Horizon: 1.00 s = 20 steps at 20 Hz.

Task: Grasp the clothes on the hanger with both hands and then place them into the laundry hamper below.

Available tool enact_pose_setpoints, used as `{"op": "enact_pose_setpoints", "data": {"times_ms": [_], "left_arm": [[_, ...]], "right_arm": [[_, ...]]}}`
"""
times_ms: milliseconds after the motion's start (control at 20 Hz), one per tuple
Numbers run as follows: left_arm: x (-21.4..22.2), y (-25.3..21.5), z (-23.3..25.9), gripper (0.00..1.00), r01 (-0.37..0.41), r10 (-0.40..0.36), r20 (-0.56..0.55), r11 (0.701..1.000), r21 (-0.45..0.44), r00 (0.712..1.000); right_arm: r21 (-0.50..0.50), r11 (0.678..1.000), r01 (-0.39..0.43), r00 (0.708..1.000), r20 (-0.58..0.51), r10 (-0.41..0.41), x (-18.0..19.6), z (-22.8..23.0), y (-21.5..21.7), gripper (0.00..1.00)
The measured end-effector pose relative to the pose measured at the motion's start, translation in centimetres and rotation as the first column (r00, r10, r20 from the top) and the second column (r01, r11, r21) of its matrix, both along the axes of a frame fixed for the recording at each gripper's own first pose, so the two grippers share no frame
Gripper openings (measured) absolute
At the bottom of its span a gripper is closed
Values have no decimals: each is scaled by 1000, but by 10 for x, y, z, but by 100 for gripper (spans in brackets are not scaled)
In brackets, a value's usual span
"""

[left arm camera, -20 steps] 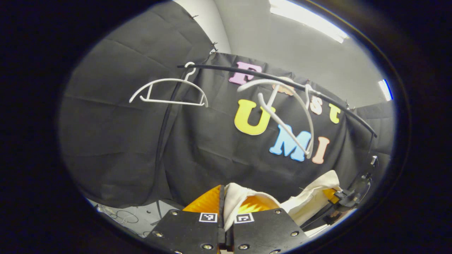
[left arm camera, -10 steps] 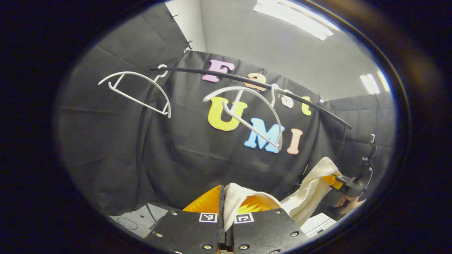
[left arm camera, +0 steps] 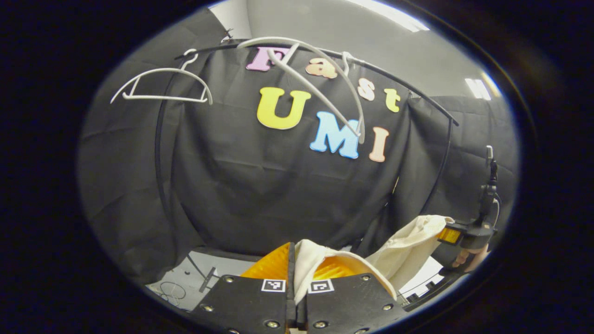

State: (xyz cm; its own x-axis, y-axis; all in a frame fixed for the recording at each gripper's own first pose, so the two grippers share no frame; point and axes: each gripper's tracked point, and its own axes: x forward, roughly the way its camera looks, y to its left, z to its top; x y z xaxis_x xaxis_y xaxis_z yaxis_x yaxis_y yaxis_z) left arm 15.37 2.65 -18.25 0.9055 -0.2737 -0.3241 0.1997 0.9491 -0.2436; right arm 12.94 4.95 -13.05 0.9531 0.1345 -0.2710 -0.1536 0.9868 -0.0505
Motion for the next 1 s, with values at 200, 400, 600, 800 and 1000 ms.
{"op": "enact_pose_setpoints", "data": {"times_ms": [200, 400, 600, 800, 1000], "left_arm": [[4, -4, -27, 2, -11, 10, -56, 1000, -4, 998], [18, -9, -71, 4, -6, 12, -122, 999, 49, 992], [16, -3, -110, 2, 15, 0, -185, 997, 78, 983], [13, -1, -151, 3, 26, -3, -261, 996, 85, 965], [15, 7, -185, 3, 8, 27, -317, 994, 111, 948]], "right_arm": [[-14, 1000, -21, 996, -85, 20, 1, -35, 9, 4], [7, 1000, -21, 979, -201, 22, 3, -79, 10, 6], [39, 999, 6, 953, -303, 6, 1, -120, 11, 5], [27, 999, 27, 926, -378, -15, -2, -158, 12, 6], [9, 999, 48, 908, -417, -39, -7, -180, 13, 8]]}}
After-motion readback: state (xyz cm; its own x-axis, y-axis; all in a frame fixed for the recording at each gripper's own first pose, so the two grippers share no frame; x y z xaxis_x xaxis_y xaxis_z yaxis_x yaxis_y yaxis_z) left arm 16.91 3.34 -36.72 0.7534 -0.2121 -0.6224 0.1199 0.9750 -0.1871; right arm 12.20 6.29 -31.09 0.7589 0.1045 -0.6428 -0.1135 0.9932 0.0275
